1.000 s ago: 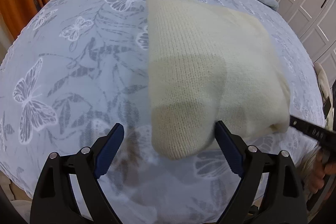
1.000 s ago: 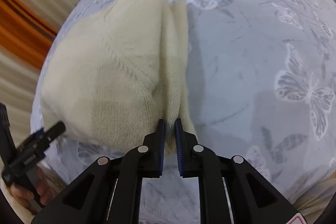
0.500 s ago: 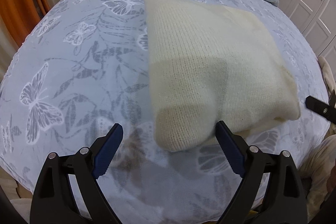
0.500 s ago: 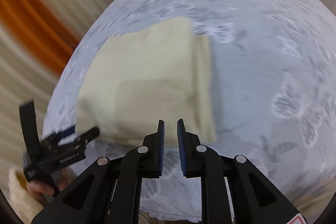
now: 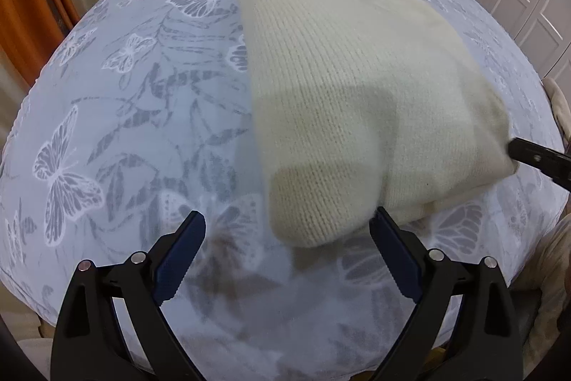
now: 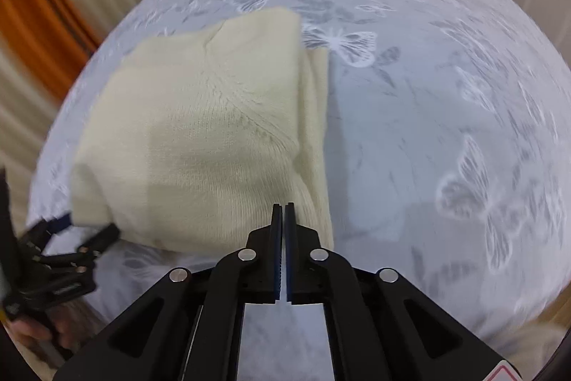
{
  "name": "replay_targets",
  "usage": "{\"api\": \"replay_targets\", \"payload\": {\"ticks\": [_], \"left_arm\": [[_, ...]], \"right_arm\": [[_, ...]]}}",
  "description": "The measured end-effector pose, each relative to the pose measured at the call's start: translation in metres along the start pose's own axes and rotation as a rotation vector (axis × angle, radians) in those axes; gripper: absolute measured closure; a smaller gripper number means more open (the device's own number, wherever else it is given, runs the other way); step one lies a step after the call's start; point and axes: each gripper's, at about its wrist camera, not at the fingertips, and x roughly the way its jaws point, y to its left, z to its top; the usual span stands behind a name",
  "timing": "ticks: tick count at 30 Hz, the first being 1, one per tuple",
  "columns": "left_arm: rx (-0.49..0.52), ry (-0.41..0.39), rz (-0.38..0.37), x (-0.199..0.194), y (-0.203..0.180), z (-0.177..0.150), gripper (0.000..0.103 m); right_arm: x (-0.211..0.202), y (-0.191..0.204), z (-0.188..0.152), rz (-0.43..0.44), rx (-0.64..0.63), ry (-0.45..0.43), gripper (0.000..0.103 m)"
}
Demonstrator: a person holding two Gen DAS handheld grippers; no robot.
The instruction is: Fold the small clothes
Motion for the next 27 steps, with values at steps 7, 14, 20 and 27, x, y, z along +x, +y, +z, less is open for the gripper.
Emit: {"api": "replay_targets", "payload": {"ticks": [7,14,20,27], "left_arm": [[0.017,-0.023,0.027,-0.014,-0.007,-0.008,0.013],[-0.020,-0.104,0.033,-0.043,-0.024,-0.027,0.013],[0.069,-0.144,0.066,-0.057,-0.052,-0.043,0.013],[-0.078,-0.159,-0.041,-0.058,-0.029,-0.019,0.013]], "right_arm": [[-0.019,-0.008,-0.032,-0.041,0.047,-0.008,0.095],[-0.038,-0.002,-0.068,-0.063,0.068,-0.098,0.073],[-0.037,-0.002,-0.081,-0.050,0.043,-0.096,0.073],[-0.037,-0.006,-0.025,0.049,0.041,-0.163,0.058]]}}
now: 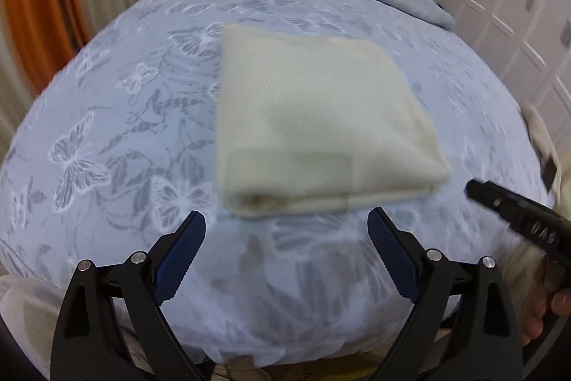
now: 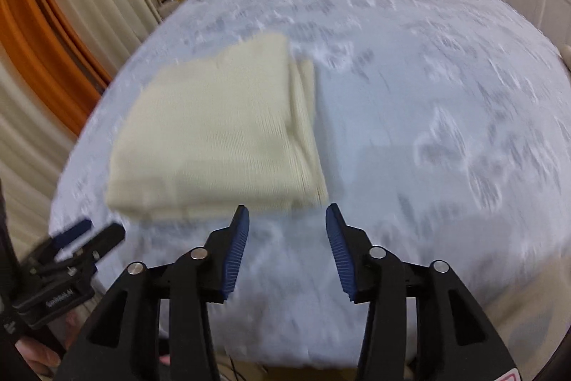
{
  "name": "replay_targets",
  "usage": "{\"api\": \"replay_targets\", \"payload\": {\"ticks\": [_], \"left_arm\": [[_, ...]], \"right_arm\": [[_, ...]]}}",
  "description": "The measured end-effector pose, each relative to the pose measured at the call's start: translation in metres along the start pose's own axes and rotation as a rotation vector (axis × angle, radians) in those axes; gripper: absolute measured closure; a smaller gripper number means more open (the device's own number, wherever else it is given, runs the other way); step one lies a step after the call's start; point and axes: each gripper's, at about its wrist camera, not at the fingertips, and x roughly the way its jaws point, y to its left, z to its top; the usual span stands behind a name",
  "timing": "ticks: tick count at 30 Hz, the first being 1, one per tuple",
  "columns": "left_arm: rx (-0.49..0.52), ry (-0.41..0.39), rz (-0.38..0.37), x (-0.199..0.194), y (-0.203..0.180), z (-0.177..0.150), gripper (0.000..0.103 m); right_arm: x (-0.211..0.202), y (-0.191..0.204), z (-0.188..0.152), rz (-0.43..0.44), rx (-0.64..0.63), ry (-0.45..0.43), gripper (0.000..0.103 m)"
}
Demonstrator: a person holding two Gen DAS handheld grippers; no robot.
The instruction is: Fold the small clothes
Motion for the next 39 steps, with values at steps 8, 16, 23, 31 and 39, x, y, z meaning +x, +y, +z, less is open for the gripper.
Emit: {"api": "replay_targets", "payload": {"ticks": [8,16,23,31,39], "left_arm": [[-0.079,0.157,0.164,0.063,0.045,0.007,0.033],[-0.057,0.066,0.120,0.023,0.034,0.005,0.028],[0.061,-0.031,0.094,-0.020,-0.019,-0.028,0.011],[0.129,-0.081,0.158,-0.021,-0.049,-0.055,0.011],[0.082,-0.127,0.207,-0.025,-0.044,-0.063,0.011]], "right_arm": [[0.078,0.022,0.006,-0.115,-0.163,0.123,0.080],[0.010,0.021,-0.004,-0.109,-0.157,0.023,0.073],[-0.030,-0.011,-0.061,-0.115,-0.005,0.031,0.055],[-0.026,0.003,-0.094,-0.156,-0.061,0.013,0.037],[-0.023,0.008,-0.098,-0.157,-0.072,-0.006,0.033]]}}
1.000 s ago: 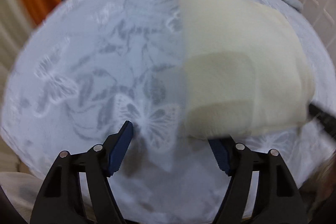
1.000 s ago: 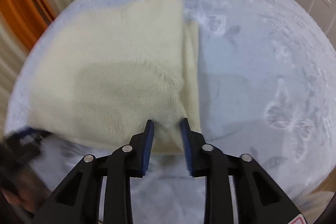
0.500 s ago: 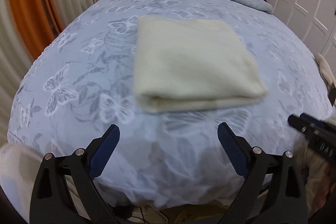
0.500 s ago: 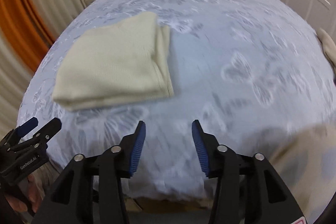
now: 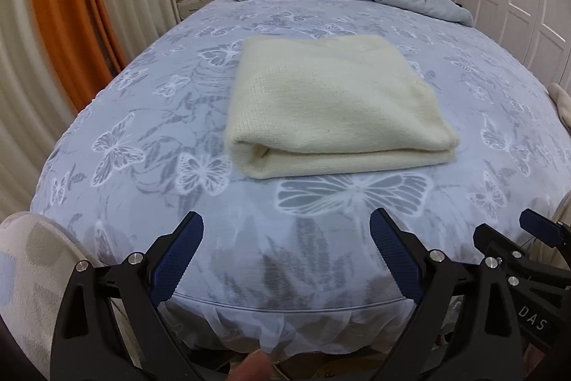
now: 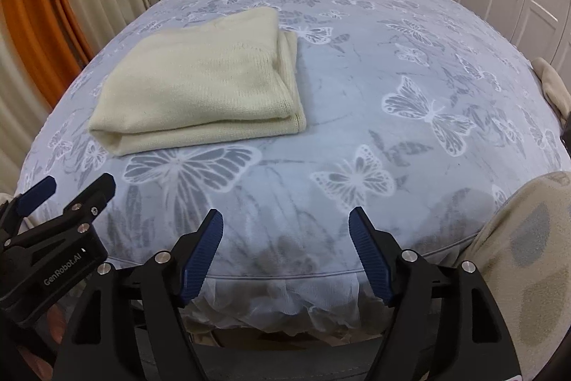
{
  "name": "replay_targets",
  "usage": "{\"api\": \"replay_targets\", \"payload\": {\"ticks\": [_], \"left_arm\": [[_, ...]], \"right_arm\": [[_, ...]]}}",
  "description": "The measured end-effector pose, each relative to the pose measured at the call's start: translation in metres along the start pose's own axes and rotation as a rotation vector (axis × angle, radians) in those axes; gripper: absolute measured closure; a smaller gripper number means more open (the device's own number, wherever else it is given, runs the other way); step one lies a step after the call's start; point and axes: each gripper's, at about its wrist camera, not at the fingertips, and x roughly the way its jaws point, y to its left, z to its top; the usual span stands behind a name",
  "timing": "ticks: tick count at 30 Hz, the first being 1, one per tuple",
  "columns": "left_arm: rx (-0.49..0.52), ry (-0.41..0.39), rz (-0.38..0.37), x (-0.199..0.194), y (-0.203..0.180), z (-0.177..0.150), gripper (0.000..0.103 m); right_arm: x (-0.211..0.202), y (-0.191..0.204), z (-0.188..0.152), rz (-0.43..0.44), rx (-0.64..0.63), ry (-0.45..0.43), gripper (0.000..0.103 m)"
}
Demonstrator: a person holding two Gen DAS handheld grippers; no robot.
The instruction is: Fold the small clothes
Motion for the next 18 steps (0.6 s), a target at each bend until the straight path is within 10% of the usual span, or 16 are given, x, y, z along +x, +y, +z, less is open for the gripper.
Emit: {"api": "replay_targets", "payload": {"ticks": [18], "left_arm": [[0.048,-0.052,0.032,-0.009,-0.010,-0.001,0.011]], "right_arm": [[-0.002,0.007,-0.003,0.016,-0.020,-0.015,0.032]]}}
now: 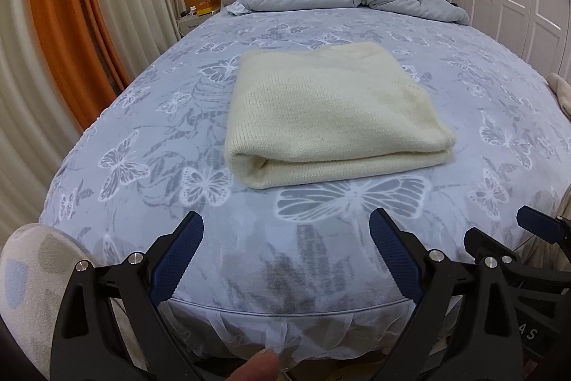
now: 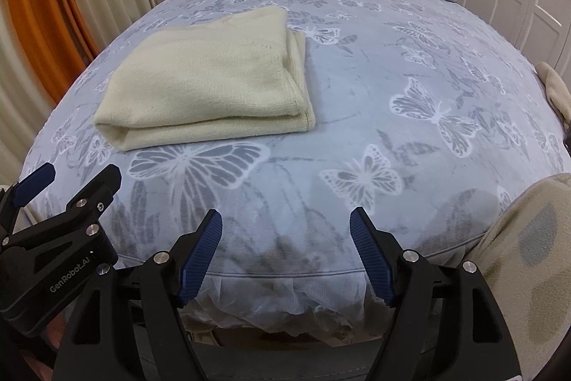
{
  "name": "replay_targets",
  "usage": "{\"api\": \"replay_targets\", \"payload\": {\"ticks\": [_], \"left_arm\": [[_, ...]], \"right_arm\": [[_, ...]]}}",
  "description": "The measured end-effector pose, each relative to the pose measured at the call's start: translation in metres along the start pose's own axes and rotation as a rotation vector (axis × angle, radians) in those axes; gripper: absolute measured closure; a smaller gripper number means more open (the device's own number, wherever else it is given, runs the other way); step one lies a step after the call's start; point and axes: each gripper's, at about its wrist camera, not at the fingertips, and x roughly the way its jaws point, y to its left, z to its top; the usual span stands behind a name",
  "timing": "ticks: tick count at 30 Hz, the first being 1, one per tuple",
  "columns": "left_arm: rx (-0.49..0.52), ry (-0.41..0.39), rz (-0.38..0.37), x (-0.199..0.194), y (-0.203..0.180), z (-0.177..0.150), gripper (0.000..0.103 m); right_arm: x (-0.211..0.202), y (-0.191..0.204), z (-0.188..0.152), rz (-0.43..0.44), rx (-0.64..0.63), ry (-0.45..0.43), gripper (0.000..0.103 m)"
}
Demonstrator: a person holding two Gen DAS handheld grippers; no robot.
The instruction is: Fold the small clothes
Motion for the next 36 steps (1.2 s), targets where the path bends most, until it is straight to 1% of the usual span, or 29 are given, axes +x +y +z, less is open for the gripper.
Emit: {"api": "replay_targets", "payload": {"ticks": [17,36], "left_arm": [[0.000,0.025,-0.004,0.0042,0.0004,-0.0003,0.011],[0.002,0.032,-0.002,0.0056,0.0007,-0.0017,0.012]], "right_arm": [[0.0013,0.0005,-0.0002,-0.004,0.005,0.002,0.031],[0.0013,0.0010,-0.0016,-0.006,0.004,0.004,0.031]]}}
